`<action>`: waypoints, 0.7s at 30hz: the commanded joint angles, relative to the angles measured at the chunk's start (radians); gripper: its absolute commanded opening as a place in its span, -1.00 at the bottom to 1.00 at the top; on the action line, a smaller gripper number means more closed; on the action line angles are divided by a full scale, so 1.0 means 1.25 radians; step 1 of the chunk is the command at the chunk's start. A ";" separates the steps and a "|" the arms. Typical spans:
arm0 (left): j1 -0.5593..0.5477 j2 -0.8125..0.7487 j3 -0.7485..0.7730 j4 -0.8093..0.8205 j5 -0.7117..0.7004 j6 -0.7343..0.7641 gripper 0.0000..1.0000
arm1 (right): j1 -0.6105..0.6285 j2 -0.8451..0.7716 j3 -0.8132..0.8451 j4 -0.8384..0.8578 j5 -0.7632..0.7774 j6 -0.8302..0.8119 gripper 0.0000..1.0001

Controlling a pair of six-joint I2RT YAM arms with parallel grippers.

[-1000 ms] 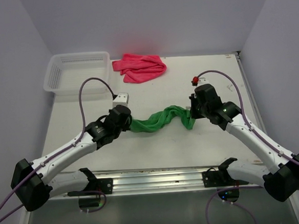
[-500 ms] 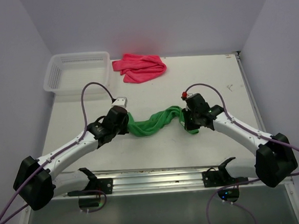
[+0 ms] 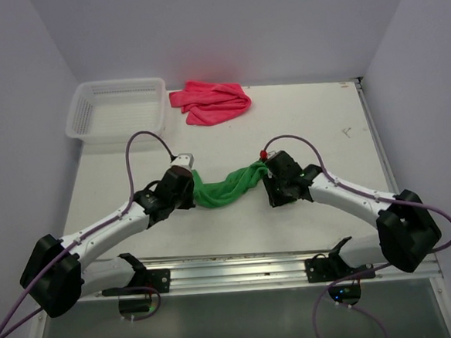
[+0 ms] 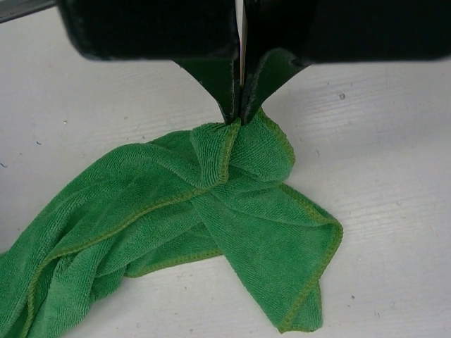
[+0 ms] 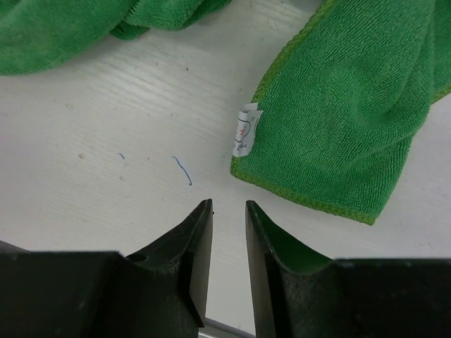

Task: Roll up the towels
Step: Flatten the towel

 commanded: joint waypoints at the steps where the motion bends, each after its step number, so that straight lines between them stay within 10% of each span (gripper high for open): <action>1: 0.002 -0.017 -0.008 0.054 0.013 -0.010 -1.00 | 0.018 0.033 -0.016 0.040 0.079 -0.005 -0.39; 21: 0.002 -0.003 -0.020 0.071 0.018 0.001 -1.00 | 0.023 0.143 -0.012 0.151 0.104 -0.008 -0.25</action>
